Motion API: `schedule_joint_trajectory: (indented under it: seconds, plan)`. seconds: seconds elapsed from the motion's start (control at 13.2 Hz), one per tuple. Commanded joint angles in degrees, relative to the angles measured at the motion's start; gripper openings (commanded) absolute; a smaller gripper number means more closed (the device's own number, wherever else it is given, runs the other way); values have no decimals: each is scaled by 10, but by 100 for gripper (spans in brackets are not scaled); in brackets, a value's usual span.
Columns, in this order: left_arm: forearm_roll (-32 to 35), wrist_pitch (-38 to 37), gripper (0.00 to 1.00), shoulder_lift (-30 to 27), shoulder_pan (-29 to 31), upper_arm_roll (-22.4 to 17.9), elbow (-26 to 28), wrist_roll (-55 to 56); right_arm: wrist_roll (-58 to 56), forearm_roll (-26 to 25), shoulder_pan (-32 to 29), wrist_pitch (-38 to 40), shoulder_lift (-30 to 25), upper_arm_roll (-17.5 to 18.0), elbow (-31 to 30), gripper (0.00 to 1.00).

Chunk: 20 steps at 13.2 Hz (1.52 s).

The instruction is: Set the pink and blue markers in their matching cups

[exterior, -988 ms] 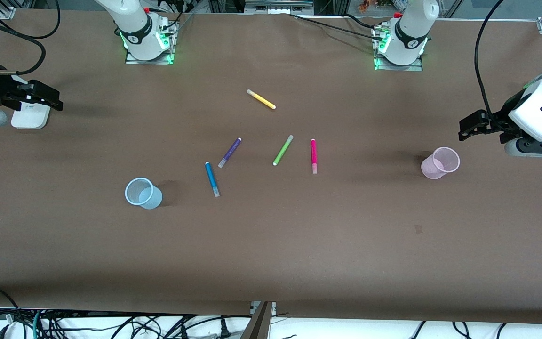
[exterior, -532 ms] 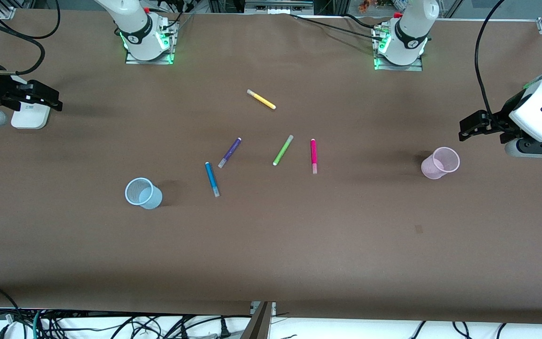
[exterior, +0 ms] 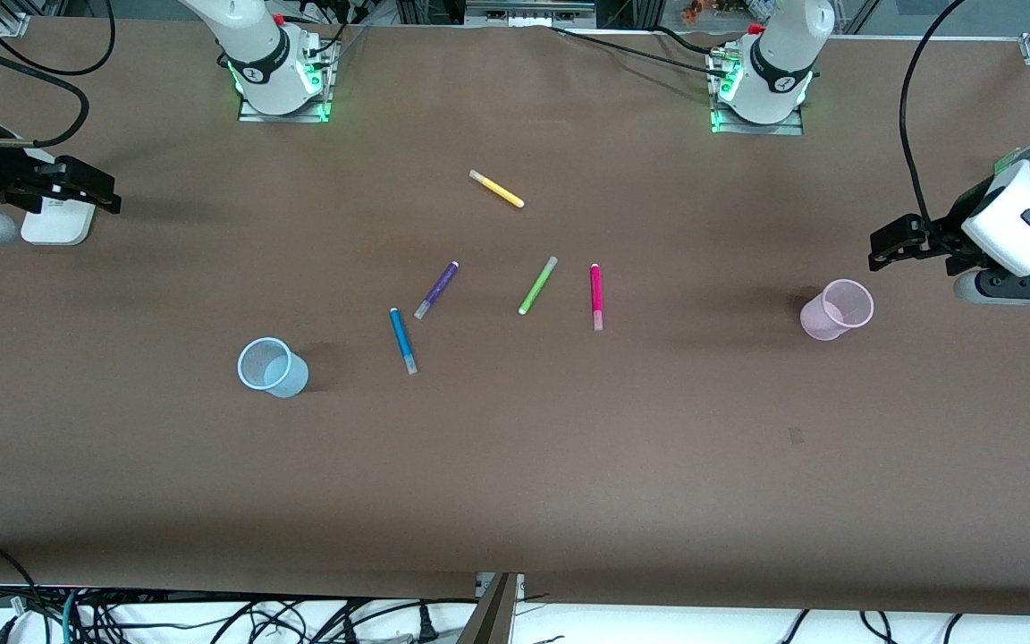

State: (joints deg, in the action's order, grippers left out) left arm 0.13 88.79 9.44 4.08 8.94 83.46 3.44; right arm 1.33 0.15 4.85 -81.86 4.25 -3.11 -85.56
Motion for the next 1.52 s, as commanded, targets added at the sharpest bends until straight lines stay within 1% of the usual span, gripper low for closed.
schedule_joint_trajectory:
  seconds: [0.0, 0.3, 0.38, 0.61, 0.84, 0.99, 1.14, 1.22, 1.44]
  plan:
    - [7, -10, 100, 7, 5, 6, -14, -10, 10, 5, 0, 7, 7, 2, 16, 100]
    - [7, -10, 100, 7, 5, 6, -14, -10, 3, 6, 2, 4, 8, 3, 15, 100]
    - [8, -10, 100, 7, 4, 6, -15, -9, 2, 5, 2, -4, 24, 4, 15, 100]
    - [7, -10, 100, 7, 5, 6, -14, -10, 1, 5, 9, -15, 36, 7, 15, 100]
    - [7, -10, 100, 7, 6, 6, -15, -10, 1, 8, 16, -18, 65, 8, 14, 100]
    - [7, -10, 100, 7, 4, 6, -13, -10, 2, 8, 34, -17, 67, 8, 12, 100]
    - [7, -12, 100, 7, 4, 6, -13, -10, 8, 9, 48, -22, 81, 9, 13, 100]
    - [8, -14, 100, 7, 2, 6, -11, -10, 11, 10, 62, -35, 88, 9, 12, 100]
    - [7, -20, 100, 8, -3, 7, -13, -4, 12, 10, 99, -74, 131, 9, 13, 100]
